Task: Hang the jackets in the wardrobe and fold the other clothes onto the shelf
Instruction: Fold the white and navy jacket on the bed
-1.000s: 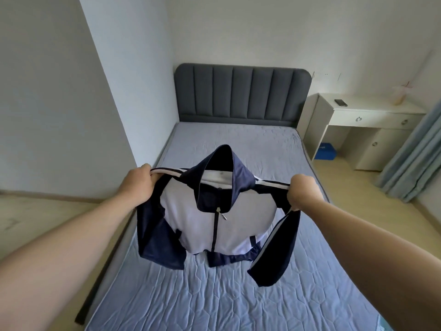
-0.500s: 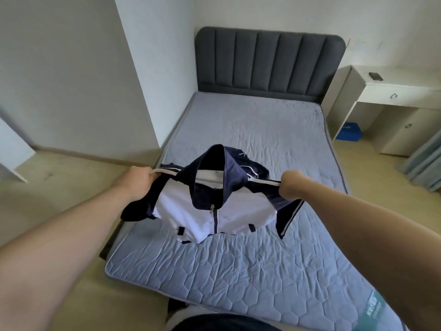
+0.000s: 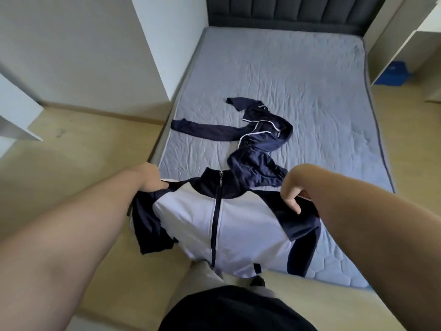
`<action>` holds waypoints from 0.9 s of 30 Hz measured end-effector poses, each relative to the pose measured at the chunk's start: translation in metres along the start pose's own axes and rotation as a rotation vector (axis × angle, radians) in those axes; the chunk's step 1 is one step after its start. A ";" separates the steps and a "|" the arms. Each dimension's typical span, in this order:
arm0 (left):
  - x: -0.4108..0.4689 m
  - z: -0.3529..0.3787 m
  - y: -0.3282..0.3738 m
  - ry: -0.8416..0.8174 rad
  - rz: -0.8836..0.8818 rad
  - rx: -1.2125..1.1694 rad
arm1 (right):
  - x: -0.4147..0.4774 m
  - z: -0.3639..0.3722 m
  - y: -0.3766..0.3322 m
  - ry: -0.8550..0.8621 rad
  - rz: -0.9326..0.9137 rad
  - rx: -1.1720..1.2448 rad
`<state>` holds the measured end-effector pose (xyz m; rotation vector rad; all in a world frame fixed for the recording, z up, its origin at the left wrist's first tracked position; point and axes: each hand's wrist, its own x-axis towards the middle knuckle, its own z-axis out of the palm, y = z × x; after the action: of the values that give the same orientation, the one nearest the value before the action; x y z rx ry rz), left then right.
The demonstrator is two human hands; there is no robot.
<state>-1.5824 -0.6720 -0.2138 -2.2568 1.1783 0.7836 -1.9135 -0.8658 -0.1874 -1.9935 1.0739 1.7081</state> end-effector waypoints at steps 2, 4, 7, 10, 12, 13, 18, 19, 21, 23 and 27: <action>0.036 0.000 -0.002 -0.020 -0.017 -0.021 | 0.033 -0.017 -0.010 0.076 0.011 -0.077; 0.081 -0.001 -0.001 0.007 -0.040 -0.039 | 0.080 -0.035 -0.018 0.094 -0.060 -0.072; 0.169 0.002 0.009 0.082 -0.057 -0.033 | 0.160 -0.060 -0.018 0.223 0.036 0.218; 0.272 0.017 0.027 0.148 -0.069 -0.077 | 0.249 -0.078 -0.023 0.445 0.185 0.711; 0.344 0.035 0.043 0.240 -0.075 -0.190 | 0.315 -0.086 -0.036 0.592 0.250 0.946; 0.378 0.048 0.053 0.302 -0.066 -0.256 | 0.346 -0.089 -0.046 0.675 0.273 1.024; 0.460 0.152 0.097 0.343 0.154 -0.168 | 0.454 -0.052 -0.128 0.760 0.141 0.873; 0.459 0.175 0.101 0.275 0.212 -0.097 | 0.465 -0.037 -0.147 0.687 0.123 0.830; 0.450 0.219 0.104 0.121 0.323 0.038 | 0.478 -0.004 -0.182 0.572 0.079 0.726; 0.440 0.250 0.103 -0.023 0.380 0.127 | 0.485 0.025 -0.207 0.449 0.016 0.738; 0.428 0.271 0.103 -0.090 0.360 0.235 | 0.491 0.061 -0.218 0.272 -0.030 0.843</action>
<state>-1.5412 -0.7982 -0.7139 -1.8262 1.5677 0.8195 -1.7989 -0.8453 -0.7155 -1.6576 1.5088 0.7446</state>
